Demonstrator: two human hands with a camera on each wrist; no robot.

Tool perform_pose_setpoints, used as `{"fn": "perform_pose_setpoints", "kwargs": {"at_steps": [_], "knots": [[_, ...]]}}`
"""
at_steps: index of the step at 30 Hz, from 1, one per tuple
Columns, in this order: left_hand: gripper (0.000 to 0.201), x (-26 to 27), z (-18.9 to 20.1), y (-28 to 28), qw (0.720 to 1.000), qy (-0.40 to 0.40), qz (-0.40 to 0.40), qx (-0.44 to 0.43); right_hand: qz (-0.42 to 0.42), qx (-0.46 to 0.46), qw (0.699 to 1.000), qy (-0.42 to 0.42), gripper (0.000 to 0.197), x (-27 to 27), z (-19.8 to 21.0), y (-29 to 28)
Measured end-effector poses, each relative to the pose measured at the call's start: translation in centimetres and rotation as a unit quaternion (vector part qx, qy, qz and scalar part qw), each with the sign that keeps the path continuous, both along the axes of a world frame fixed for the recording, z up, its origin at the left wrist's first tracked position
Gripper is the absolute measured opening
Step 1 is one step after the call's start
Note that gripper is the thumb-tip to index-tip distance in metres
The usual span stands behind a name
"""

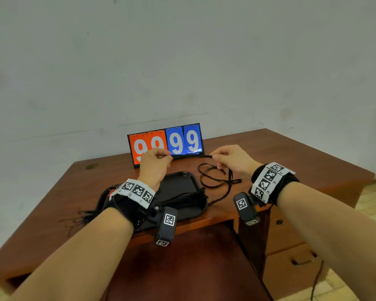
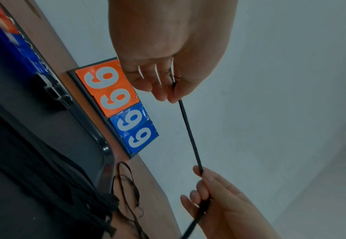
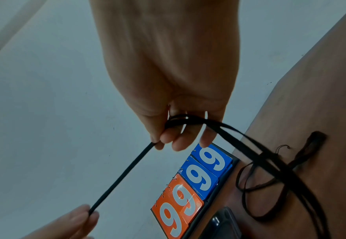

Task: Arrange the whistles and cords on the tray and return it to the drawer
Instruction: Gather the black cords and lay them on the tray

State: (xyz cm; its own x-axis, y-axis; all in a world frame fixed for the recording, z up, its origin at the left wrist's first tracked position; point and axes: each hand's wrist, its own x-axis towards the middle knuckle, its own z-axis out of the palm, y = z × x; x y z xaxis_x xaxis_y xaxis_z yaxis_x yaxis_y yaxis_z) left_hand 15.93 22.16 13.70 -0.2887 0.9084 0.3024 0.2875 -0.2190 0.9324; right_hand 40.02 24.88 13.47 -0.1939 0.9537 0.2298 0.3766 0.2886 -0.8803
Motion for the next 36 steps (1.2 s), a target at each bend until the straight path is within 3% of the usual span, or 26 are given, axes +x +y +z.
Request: {"fn": "perform_pose_setpoints", "kwargs": {"at_steps": [20, 36], "knots": [[0.012, -14.4, -1.7, -3.6, 0.991, -0.052, 0.123, -0.011, -0.02, -0.029, 0.999, -0.006, 0.015, -4.1, 0.8, -1.2], [0.012, -23.7, -4.8, -7.9, 0.978, 0.018, 0.198, -0.057, -0.013, -0.077, 0.997, -0.029, 0.012, -8.2, -1.3, -1.7]]}}
